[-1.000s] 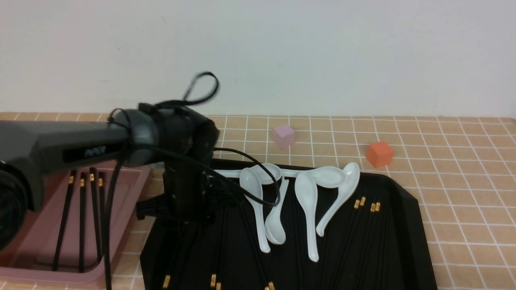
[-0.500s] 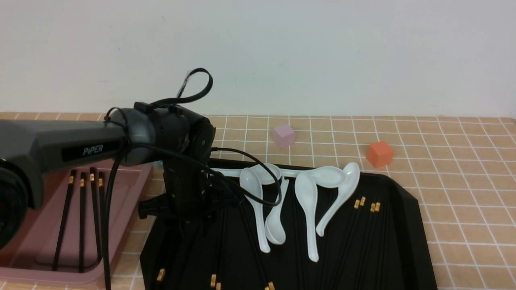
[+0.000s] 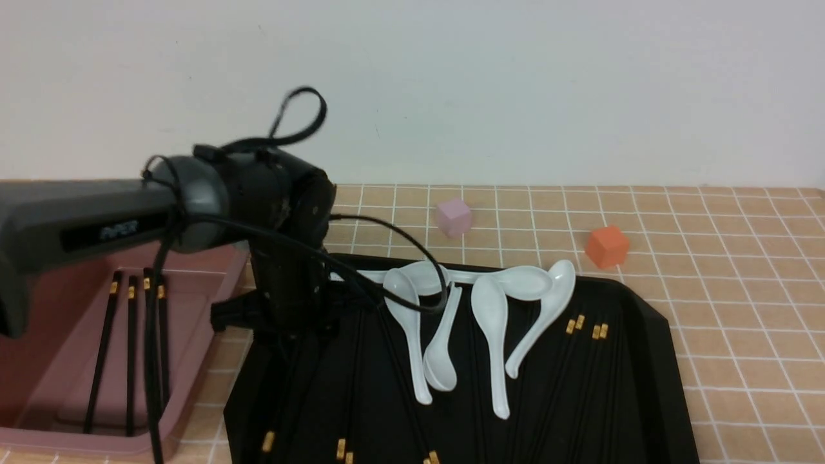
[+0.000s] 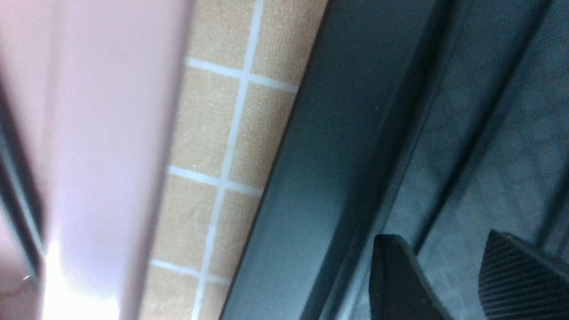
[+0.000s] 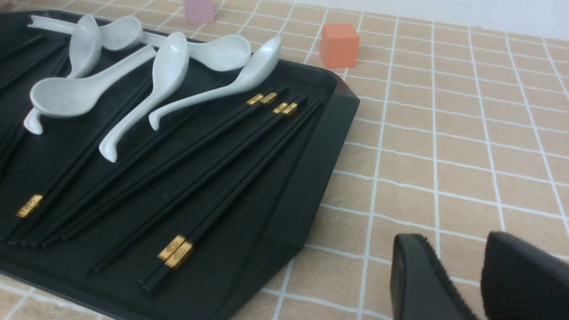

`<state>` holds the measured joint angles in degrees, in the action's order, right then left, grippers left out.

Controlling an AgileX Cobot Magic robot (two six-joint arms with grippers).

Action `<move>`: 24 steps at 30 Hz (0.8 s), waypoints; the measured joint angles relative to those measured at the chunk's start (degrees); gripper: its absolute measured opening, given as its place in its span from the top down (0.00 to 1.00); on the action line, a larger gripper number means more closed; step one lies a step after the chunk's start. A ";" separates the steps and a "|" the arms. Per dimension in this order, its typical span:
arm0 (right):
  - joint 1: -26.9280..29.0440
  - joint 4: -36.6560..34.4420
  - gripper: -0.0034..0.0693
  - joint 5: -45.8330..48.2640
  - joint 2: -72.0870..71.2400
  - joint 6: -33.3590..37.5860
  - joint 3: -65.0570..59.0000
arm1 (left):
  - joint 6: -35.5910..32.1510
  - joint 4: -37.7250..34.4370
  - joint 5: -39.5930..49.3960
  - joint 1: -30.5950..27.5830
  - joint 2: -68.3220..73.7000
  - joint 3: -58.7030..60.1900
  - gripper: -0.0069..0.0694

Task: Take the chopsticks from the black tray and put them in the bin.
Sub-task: Use the left arm to grab a pair of chopsticks

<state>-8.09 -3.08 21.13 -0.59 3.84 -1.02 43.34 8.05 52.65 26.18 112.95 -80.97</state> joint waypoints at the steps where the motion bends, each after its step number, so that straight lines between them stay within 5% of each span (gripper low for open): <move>1: 0.00 0.00 0.62 0.00 0.00 0.00 0.00 | -0.12 0.00 0.32 0.00 -0.36 0.00 0.54; 14: 0.00 -0.06 0.62 0.00 0.00 0.00 0.00 | -0.31 0.18 -1.27 0.00 1.14 0.00 0.54; 24: 0.00 -0.01 0.62 0.00 0.00 0.00 0.00 | 5.56 0.93 -4.23 0.00 4.21 0.00 0.54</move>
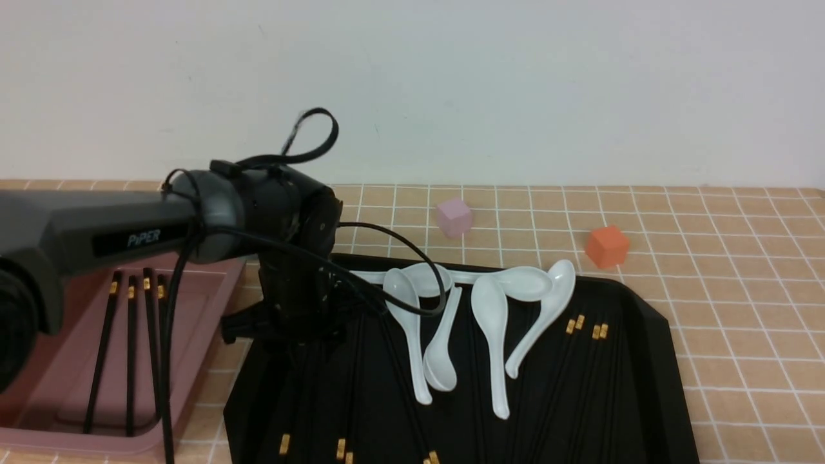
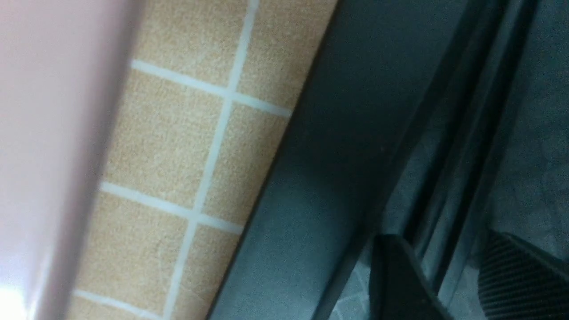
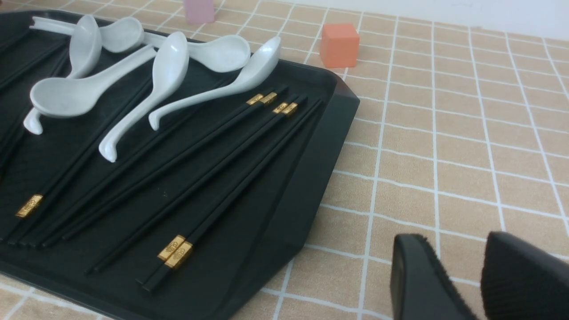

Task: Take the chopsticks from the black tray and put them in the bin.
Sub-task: Use the left arm to grab a pair of chopsticks

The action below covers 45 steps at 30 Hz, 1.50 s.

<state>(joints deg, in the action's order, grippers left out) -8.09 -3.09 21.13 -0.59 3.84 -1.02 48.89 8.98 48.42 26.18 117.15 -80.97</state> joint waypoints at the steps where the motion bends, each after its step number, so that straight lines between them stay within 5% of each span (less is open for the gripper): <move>1: 0.00 0.00 0.62 0.00 0.00 0.00 0.00 | 0.37 0.18 -0.10 0.00 0.20 0.00 0.54; 31: 0.00 0.00 0.62 0.00 0.00 0.00 0.00 | -0.07 -0.52 18.36 4.50 1.10 -0.06 0.60; 45: 0.00 0.00 0.62 0.00 0.00 0.00 0.00 | -3.14 -1.27 11.63 4.55 -1.24 6.07 0.60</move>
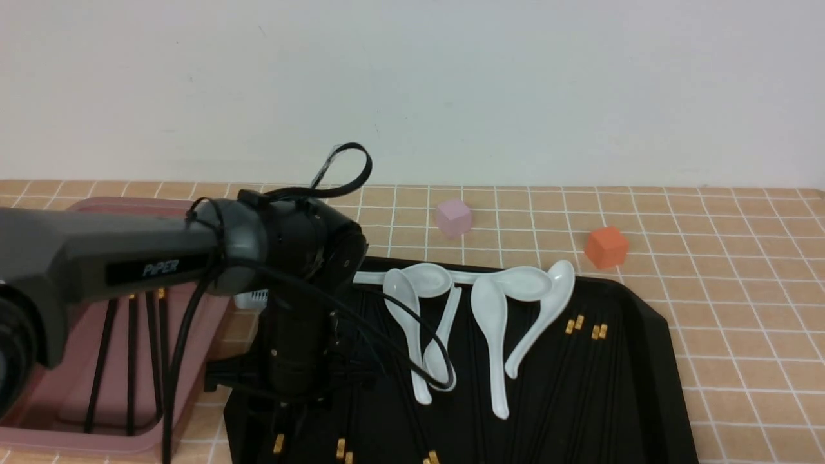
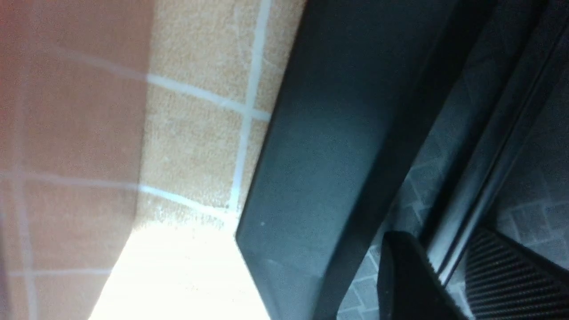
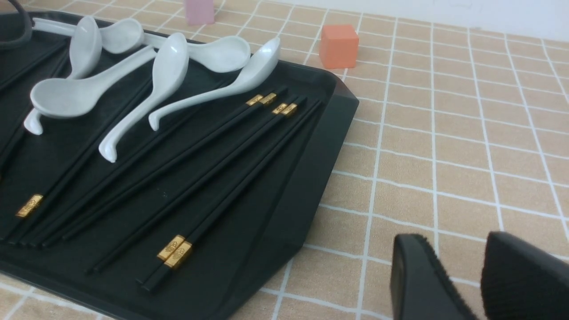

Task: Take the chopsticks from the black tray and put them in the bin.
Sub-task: Use the left arm to grab a pair of chopsticks

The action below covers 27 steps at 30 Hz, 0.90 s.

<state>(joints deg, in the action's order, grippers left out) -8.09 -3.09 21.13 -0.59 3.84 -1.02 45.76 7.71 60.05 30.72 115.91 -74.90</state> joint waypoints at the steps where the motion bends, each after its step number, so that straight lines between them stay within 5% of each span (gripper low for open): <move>1: 0.00 0.00 0.62 0.00 0.00 0.00 0.00 | -0.36 -0.20 -0.30 -0.06 0.00 0.17 0.60; 27: 0.00 0.00 0.62 0.00 0.00 0.00 0.00 | -8.78 -10.25 -9.75 -0.61 -0.57 0.77 0.60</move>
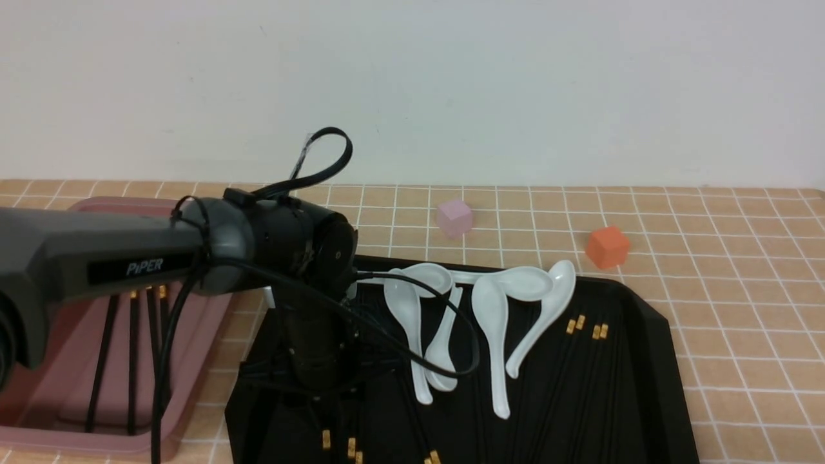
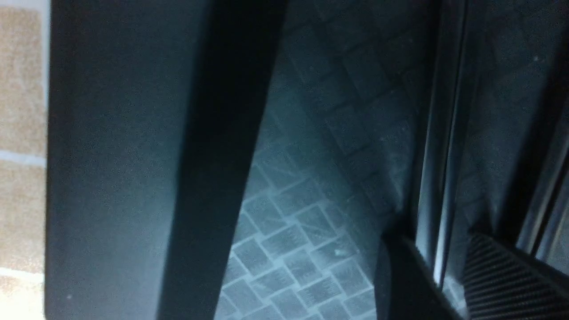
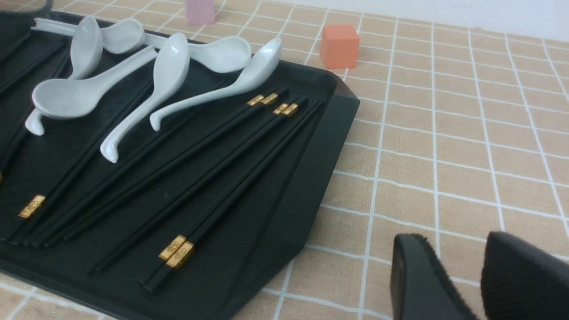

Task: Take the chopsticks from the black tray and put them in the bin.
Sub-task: Use the left arm to grab a pair of chopsticks

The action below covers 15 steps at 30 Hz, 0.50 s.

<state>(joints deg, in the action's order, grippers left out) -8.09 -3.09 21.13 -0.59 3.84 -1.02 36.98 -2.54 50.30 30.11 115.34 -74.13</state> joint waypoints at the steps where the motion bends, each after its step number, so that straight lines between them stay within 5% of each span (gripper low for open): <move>1: 0.00 0.00 0.62 0.00 0.00 0.00 0.00 | 0.00 -0.07 -0.10 0.00 0.00 0.00 0.60; 15: 0.00 0.00 0.62 0.00 0.00 0.00 0.00 | 0.05 0.23 0.48 0.00 1.09 -0.61 0.61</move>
<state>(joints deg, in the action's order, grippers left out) -8.09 -3.09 21.13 -0.59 3.84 -1.02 37.03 -2.32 50.77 30.11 116.43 -74.74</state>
